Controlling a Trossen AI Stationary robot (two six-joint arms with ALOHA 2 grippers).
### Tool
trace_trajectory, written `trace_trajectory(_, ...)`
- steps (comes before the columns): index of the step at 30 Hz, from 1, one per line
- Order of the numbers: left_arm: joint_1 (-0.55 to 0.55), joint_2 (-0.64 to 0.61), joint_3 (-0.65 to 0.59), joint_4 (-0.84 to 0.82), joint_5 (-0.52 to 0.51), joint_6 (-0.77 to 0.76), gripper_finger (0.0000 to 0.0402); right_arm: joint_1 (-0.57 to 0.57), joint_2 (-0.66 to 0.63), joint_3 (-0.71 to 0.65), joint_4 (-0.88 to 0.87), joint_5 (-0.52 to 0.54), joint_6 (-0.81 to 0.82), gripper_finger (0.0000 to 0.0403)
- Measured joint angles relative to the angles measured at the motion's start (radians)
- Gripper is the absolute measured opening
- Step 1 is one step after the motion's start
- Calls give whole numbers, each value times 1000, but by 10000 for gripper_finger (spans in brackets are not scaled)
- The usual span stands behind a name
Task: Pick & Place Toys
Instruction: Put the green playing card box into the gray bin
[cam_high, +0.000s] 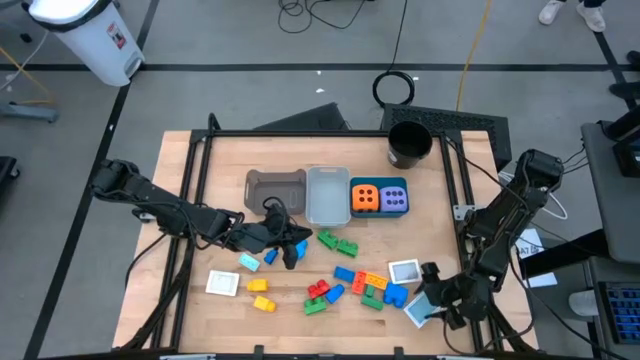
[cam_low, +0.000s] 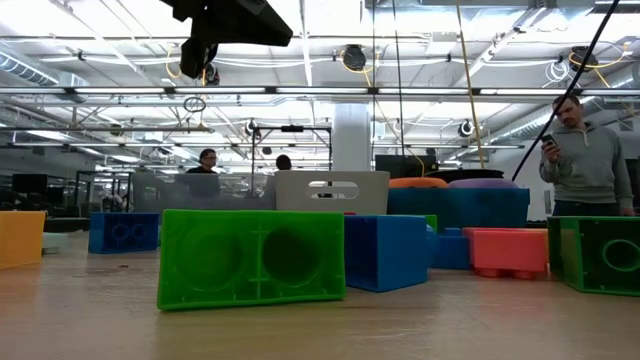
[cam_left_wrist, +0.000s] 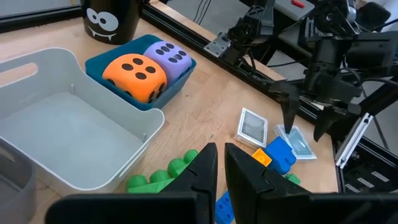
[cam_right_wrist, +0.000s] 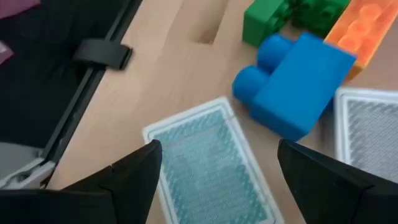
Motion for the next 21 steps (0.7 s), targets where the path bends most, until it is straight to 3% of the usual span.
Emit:
trace_trajectory(11,0,0,0,3,0,-3,35,0,1,4,4,-24,-15,355)
trace_trajectory(21,0,0,0,2,0,-4,35,1,112,4,1,-95,-94,358)
